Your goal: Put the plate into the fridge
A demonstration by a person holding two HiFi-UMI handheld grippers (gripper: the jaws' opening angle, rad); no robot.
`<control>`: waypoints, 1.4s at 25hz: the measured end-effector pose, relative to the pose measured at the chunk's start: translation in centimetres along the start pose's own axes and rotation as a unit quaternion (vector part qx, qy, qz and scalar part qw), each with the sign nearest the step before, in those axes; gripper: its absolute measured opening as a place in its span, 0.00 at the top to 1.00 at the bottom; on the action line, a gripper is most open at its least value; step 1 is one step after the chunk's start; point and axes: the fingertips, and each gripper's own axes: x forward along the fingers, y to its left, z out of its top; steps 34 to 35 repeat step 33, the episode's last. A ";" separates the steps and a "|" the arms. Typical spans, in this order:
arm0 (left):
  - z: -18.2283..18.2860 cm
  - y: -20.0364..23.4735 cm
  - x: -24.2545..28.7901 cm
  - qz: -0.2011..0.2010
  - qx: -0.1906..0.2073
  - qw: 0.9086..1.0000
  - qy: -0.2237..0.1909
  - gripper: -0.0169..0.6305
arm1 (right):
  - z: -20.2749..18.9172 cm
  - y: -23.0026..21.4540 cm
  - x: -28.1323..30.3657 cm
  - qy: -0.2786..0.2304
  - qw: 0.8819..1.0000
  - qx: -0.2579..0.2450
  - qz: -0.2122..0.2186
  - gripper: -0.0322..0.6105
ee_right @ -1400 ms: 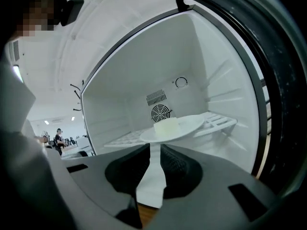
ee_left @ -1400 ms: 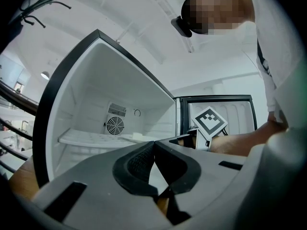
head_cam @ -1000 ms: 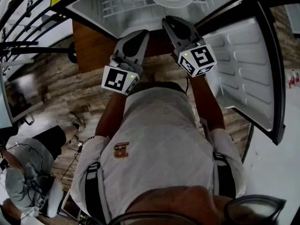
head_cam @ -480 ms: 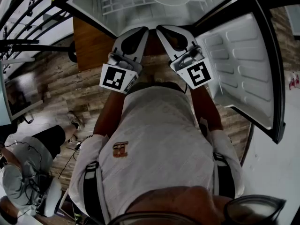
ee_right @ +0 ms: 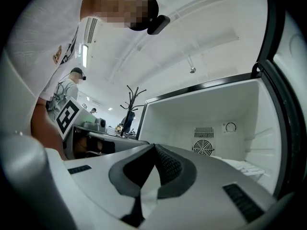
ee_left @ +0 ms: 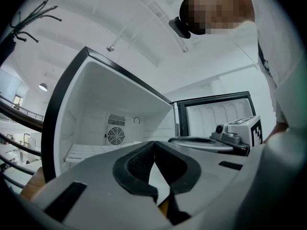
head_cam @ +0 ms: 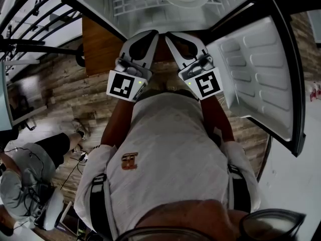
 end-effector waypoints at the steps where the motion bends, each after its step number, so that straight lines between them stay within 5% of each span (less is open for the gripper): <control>1: 0.0 0.0 0.0 0.000 0.001 1.000 -0.001 0.95 | 0.0 0.1 0.0 0.001 1.000 0.000 0.001 0.90; 35: -0.2 -0.1 -0.1 -0.006 -0.002 1.000 0.002 0.95 | 0.0 -0.5 -0.2 0.008 1.000 -0.006 -0.021 0.90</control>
